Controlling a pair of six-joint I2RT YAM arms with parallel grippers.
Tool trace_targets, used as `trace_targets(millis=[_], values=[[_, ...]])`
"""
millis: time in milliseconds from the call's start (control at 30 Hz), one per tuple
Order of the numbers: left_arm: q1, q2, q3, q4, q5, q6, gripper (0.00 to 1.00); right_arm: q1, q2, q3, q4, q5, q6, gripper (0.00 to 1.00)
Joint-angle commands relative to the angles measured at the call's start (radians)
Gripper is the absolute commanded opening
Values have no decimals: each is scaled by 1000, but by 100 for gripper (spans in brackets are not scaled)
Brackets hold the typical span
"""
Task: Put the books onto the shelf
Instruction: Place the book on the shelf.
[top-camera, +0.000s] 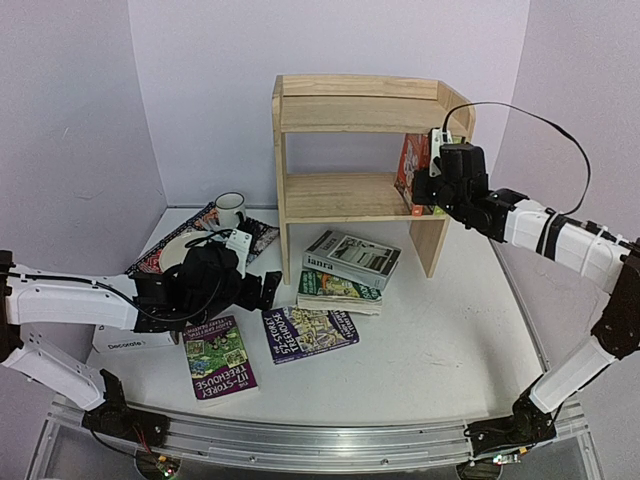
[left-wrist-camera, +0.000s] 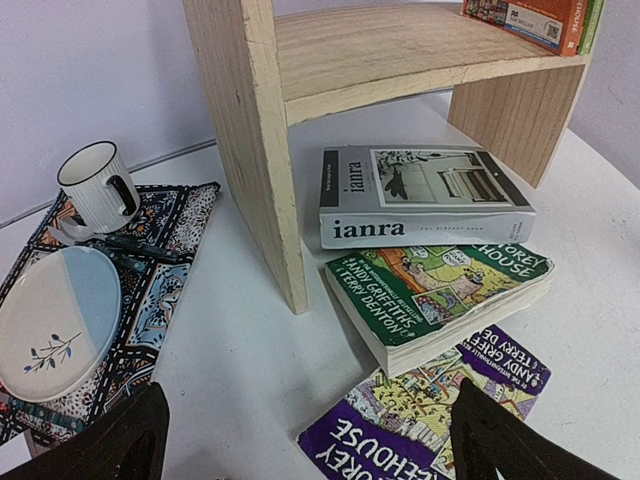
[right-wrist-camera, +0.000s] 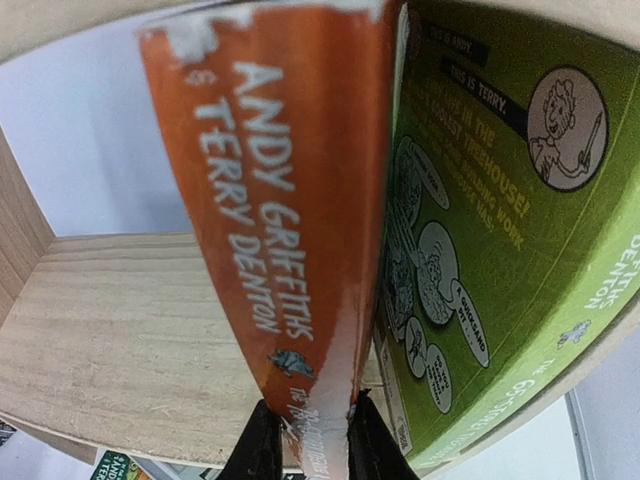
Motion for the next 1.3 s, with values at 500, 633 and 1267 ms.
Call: trace_targets(millis=[500, 633, 1267], values=[[5, -30, 14, 11, -18, -20, 99, -66, -21, 33, 61, 24, -22, 7], [4, -30, 13, 10, -18, -21, 99, -77, -24, 33, 57, 23, -20, 7], [5, -30, 14, 9, -16, -21, 99, -95, -49, 4, 42, 76, 51, 10]])
